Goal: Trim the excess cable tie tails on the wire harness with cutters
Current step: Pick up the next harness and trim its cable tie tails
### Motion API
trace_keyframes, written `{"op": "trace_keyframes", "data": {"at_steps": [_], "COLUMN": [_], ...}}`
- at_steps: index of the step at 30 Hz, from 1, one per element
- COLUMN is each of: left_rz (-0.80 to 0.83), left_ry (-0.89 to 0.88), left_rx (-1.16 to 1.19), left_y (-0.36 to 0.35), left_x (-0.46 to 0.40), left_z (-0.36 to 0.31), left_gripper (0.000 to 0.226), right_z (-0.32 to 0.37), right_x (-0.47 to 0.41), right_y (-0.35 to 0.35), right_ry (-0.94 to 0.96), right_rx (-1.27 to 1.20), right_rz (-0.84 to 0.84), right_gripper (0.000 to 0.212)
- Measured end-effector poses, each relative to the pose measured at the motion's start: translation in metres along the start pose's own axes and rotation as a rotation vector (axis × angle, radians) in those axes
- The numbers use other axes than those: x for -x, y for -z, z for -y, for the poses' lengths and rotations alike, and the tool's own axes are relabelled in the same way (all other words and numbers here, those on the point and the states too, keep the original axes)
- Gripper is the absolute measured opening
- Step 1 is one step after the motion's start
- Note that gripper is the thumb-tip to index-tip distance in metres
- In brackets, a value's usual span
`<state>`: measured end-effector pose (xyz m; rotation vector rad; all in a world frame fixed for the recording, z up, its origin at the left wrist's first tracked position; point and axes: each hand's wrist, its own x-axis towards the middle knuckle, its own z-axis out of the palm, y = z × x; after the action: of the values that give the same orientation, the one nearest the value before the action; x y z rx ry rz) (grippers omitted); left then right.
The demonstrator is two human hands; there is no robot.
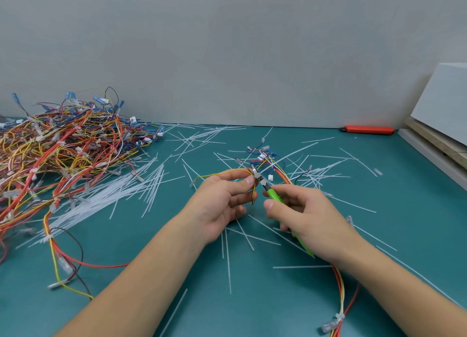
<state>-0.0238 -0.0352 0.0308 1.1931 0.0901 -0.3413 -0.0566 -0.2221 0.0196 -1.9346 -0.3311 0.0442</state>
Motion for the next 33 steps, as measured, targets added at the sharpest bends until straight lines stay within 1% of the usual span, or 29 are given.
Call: {"op": "trace_keyframes", "data": {"at_steps": [4,8,12,19,23,33], "left_rz": [0.033,0.049,0.045,0.033,0.031,0.036], "left_ry": [0.047,0.067,0.039,0.041,0.035,0.050], "left_rx": [0.071,0.143,0.106,0.089,0.077,0.090], "left_y": [-0.0014,0.0006,0.0035,0.0037,0.0037,0.0036], "left_x": [0.0008,0.0006,0.0003,0.0001,0.0002,-0.0008], "left_z": [-0.0009,-0.0036,-0.0069,-0.0045,-0.0047,-0.0030], "left_gripper": [0.010,0.022,0.016,0.015,0.012,0.016], "right_z": [0.0000,-0.0001,0.0014,0.0019,0.0020,-0.0002], "right_x": [0.0007,0.0021,0.0027,0.0016,0.0016,-0.0008], "right_y": [0.0018,0.0048,0.0067,0.0075,0.0073,0.0090], "right_ry": [0.040,0.070,0.081,0.130,0.126,0.106], "right_rx": [0.043,0.177,0.226,0.280,0.265,0.183], "right_rz": [-0.033,-0.059,-0.068,-0.037,-0.005,0.041], "right_gripper": [0.041,0.049,0.047,0.056,0.055,0.060]}}
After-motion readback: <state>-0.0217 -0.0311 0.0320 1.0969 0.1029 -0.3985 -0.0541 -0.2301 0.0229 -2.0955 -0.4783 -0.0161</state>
